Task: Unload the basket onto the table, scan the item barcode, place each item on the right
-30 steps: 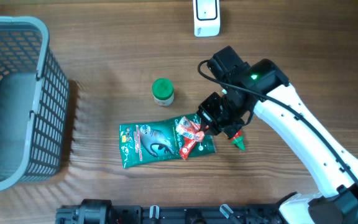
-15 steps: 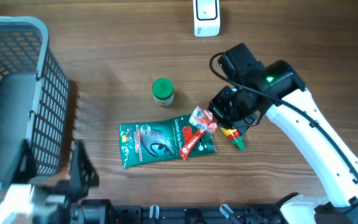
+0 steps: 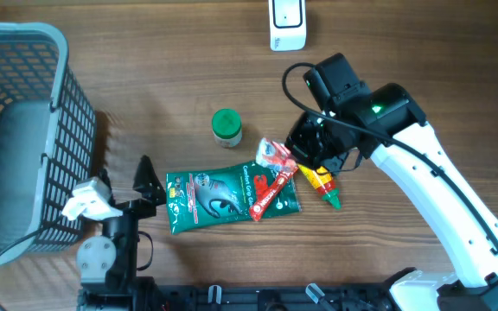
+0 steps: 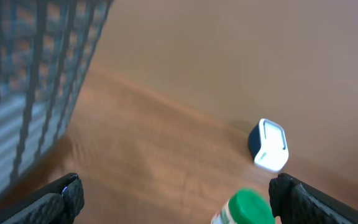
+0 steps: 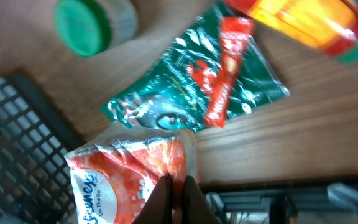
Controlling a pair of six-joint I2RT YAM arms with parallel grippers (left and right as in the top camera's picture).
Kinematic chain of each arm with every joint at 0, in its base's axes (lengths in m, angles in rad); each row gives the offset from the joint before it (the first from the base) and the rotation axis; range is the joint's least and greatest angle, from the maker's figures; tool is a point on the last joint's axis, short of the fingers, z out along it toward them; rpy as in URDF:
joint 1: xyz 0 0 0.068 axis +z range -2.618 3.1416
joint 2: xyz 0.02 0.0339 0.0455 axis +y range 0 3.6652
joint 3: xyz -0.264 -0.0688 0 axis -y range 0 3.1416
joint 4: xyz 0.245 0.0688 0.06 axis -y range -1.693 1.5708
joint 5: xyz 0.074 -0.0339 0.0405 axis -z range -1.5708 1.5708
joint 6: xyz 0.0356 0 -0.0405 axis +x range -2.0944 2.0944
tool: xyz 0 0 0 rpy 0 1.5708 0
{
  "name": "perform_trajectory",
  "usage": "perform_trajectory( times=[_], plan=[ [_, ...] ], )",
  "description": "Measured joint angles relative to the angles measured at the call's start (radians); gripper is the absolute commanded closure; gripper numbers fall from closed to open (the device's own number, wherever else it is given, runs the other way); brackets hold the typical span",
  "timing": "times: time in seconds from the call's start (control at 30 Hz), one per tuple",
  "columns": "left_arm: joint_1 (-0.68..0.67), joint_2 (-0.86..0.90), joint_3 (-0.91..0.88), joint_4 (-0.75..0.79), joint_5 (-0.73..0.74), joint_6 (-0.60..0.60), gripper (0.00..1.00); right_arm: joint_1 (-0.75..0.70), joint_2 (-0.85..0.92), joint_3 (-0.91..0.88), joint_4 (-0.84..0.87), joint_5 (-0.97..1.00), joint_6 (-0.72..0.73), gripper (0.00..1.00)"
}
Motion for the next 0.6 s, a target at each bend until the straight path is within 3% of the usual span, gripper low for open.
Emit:
perform_trajectory(
  times=[0.23,0.43,0.6],
  plan=[
    [0.000,0.000,-0.026,-0.045,0.003,-0.048,0.00,-0.003,0.013,-0.037,0.475,0.490,-0.293,0.96],
    [0.000,0.000,-0.026,-0.111,0.004,-0.054,0.00,-0.014,0.183,-0.049,0.769,0.615,-0.473,0.96],
    [0.000,0.000,-0.028,-0.283,0.004,-0.059,0.00,-0.072,0.329,-0.063,1.098,0.666,-0.528,0.96]
  ],
)
